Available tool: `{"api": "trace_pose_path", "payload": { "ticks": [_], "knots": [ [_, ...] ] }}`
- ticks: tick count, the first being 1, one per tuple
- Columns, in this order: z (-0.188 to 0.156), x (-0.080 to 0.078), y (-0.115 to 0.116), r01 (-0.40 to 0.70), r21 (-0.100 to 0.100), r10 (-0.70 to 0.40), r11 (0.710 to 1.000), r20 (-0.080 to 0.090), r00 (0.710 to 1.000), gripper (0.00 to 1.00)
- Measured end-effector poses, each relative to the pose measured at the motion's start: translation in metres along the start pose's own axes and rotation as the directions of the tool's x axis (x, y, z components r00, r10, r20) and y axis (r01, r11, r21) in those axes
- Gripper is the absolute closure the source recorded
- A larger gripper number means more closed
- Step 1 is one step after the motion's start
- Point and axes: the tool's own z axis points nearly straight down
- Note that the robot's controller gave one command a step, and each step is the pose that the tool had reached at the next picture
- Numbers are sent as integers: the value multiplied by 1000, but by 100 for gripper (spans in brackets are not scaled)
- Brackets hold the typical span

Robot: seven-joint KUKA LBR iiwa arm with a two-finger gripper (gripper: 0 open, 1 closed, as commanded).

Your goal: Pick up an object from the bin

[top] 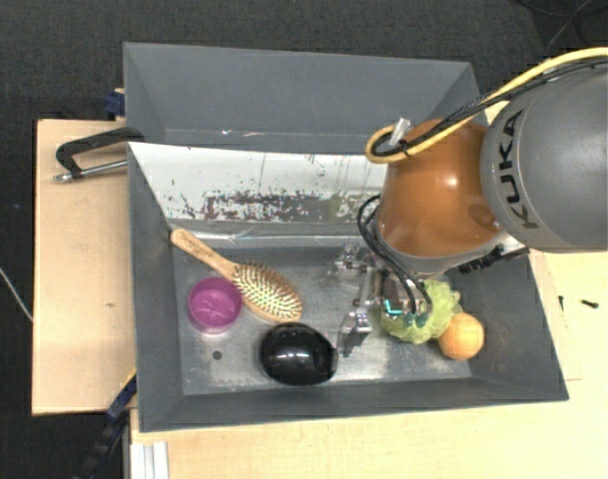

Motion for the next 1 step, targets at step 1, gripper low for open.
{"api": "trace_pose_path", "payload": {
  "ticks": [1],
  "knots": [
    [-4,-2,0,-1,0,1,1000,8,1000,0]
  ]
}}
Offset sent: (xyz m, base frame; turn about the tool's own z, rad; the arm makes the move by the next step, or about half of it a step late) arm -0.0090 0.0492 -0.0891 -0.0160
